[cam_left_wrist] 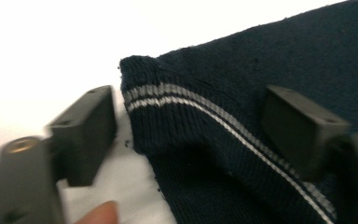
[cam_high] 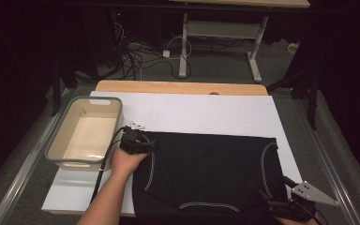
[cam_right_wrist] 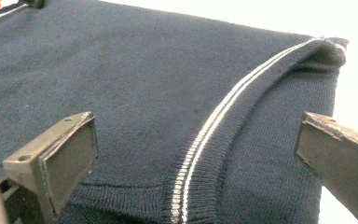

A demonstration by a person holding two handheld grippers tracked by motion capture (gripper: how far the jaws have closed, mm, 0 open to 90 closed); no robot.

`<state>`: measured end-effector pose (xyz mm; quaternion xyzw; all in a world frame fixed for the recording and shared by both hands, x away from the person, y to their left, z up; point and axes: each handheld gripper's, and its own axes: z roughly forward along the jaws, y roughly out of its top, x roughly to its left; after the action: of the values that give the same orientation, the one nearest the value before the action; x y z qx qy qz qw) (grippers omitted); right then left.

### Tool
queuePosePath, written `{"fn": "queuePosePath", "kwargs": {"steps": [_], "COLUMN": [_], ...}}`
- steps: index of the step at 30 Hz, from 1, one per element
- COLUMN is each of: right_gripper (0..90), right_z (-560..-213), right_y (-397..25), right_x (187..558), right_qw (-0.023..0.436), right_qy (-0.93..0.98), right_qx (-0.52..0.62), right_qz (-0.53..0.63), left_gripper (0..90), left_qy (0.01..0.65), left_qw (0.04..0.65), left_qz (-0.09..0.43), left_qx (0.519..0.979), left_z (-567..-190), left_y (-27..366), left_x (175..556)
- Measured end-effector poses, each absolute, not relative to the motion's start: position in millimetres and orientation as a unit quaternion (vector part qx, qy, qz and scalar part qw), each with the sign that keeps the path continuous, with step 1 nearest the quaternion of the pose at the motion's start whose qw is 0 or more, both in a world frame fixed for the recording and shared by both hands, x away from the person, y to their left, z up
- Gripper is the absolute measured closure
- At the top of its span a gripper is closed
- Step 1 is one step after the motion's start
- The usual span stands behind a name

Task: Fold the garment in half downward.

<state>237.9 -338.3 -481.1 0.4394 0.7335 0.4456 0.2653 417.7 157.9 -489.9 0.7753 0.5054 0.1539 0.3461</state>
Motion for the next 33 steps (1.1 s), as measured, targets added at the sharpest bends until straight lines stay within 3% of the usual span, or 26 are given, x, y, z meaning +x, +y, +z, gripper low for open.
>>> {"fn": "queuePosePath", "kwargs": {"steps": [3,6,10,20,33], "right_gripper": [0.2,0.5,1.3,7.8,15.7], "right_z": [-481.7,-481.4,-479.8,-468.3,-467.8], "right_y": [-337.3,-336.2,-335.2,-335.7,-356.9], "right_x": [238.5,239.3,242.1,268.3,360.2], "right_qw": [0.266,0.267,0.273,0.28,0.259], "right_qy": [0.736,0.736,0.734,0.729,0.703], "right_qx": [0.438,0.438,0.439,0.463,0.554], "right_qz": [0.442,0.441,0.441,0.419,0.363], "left_gripper": [34.2,52.6,67.0,70.5,70.3], "left_qy": [0.495,0.471,0.452,0.442,0.442], "left_qw": [0.357,0.37,0.38,0.381,0.38], "left_qz": [0.153,0.142,0.134,0.145,0.148], "left_qx": [0.777,0.788,0.796,0.799,0.799], "left_z": [-490.0,-490.1,-490.4,-490.5,-490.6], "left_y": [158.4,158.1,157.7,156.0,155.4], "left_x": [415.2,413.2,411.7,408.9,408.2]}}
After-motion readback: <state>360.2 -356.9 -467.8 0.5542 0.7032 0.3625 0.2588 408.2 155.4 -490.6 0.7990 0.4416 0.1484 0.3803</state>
